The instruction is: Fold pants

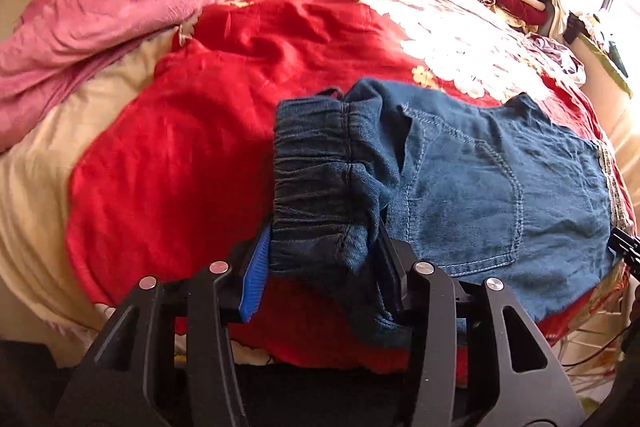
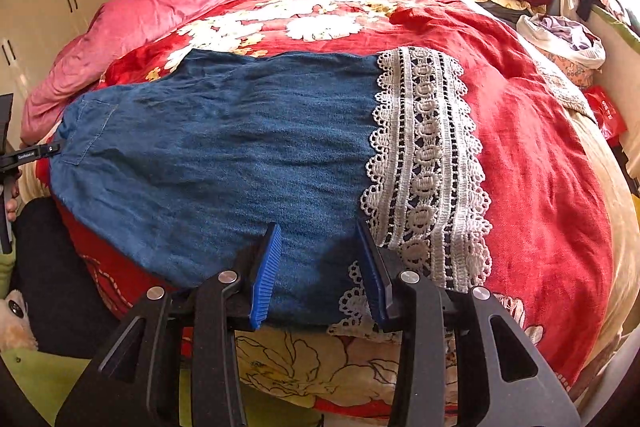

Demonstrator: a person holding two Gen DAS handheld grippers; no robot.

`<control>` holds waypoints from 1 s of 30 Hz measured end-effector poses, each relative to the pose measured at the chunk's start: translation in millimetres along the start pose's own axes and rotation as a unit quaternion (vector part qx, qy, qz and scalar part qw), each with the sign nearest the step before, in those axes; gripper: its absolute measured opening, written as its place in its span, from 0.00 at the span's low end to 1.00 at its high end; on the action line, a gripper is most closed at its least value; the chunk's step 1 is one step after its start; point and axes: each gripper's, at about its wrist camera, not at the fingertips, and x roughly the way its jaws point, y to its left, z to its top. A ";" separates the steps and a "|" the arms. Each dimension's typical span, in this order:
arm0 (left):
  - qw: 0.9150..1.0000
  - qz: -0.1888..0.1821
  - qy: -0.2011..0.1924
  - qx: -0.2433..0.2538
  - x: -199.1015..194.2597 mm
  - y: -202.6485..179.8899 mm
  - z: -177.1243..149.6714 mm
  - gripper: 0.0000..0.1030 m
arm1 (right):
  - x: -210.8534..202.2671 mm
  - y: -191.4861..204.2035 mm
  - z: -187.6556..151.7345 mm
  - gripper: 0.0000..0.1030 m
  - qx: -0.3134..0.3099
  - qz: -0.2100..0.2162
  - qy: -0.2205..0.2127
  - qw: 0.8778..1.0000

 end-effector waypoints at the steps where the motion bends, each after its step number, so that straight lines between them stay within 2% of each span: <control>1: 1.000 -0.001 0.002 0.004 1.7 -1.4 0.3 0.39 | 1.0 -0.3 0.0 0.36 0.001 -0.001 0.001 1.000; 5: 1.000 -0.012 -0.009 -0.010 -11.0 4.9 1.1 0.43 | -1.3 -3.0 0.8 0.36 0.008 0.008 -0.001 1.000; 7: 1.000 -0.009 -0.028 -0.004 -28.0 2.1 3.2 0.44 | -6.4 -4.9 2.5 0.36 0.018 0.017 -0.009 1.000; 11: 0.998 -0.005 -0.069 0.010 -60.6 -6.8 13.2 0.56 | -22.4 -12.9 10.7 0.36 0.041 0.020 -0.043 0.998; 15: 0.996 -0.028 -0.086 0.020 -69.2 -23.1 29.6 0.59 | -31.2 -28.8 25.3 0.36 0.069 0.015 -0.070 0.995; 18: 0.995 -0.050 -0.079 0.037 -59.2 -44.4 42.3 0.60 | -30.9 -48.9 41.9 0.36 0.098 0.002 -0.076 0.992; 21: 0.993 -0.090 -0.063 0.054 -41.1 -73.1 56.0 0.61 | -26.5 -69.9 62.6 0.36 0.114 -0.015 -0.076 0.990; 26: 0.989 -0.122 -0.029 0.076 -2.6 -116.5 74.3 0.61 | -1.1 -102.3 98.0 0.37 0.133 0.017 -0.063 0.989; 30: 0.986 -0.133 -0.003 0.097 29.9 -147.0 89.5 0.61 | 33.6 -118.3 117.3 0.38 0.135 0.041 -0.025 0.990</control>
